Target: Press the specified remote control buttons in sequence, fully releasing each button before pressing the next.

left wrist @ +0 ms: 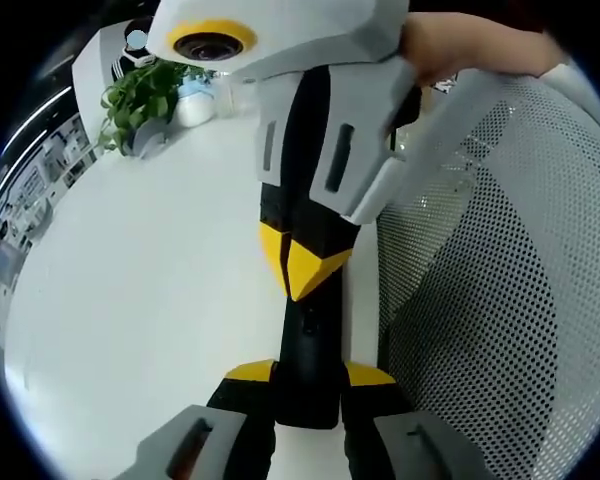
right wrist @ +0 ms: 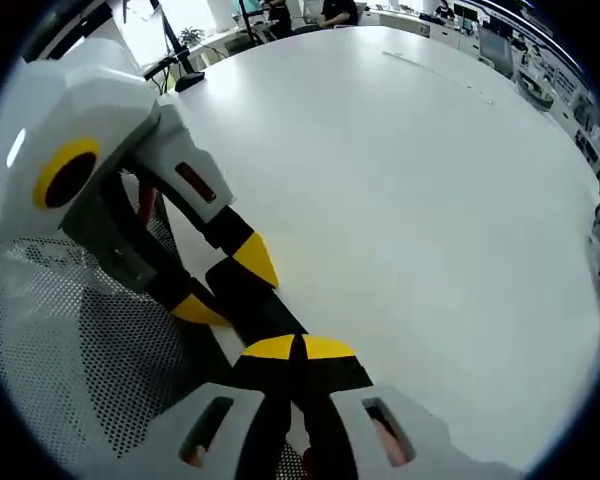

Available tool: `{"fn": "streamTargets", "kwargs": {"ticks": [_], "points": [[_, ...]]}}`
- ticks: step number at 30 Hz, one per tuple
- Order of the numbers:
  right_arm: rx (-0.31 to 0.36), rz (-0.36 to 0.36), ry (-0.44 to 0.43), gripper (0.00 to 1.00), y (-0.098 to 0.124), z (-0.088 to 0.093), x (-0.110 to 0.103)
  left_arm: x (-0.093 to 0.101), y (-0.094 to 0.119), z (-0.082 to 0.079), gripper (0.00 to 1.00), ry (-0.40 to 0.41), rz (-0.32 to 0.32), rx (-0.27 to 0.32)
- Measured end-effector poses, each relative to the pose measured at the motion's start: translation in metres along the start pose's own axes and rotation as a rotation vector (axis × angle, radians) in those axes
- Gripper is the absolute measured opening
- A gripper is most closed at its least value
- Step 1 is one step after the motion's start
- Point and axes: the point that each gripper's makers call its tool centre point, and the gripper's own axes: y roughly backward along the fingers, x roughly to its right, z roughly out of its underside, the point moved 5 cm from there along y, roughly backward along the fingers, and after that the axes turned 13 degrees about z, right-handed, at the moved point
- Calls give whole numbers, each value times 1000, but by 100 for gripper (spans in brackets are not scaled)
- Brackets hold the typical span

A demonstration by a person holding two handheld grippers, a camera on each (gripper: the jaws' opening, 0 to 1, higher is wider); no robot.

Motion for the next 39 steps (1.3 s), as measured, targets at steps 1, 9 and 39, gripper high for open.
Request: {"fn": "streamTargets", "kwargs": {"ticks": [1, 9, 39], "points": [[4, 7, 12, 0, 0, 0, 0, 0, 0, 0, 24, 0, -1, 1], [3, 7, 27, 0, 1, 1, -1, 0, 0, 0, 24, -1, -1, 6], [8, 27, 142, 0, 7, 5, -7, 0, 0, 0, 24, 3, -3, 11]]}}
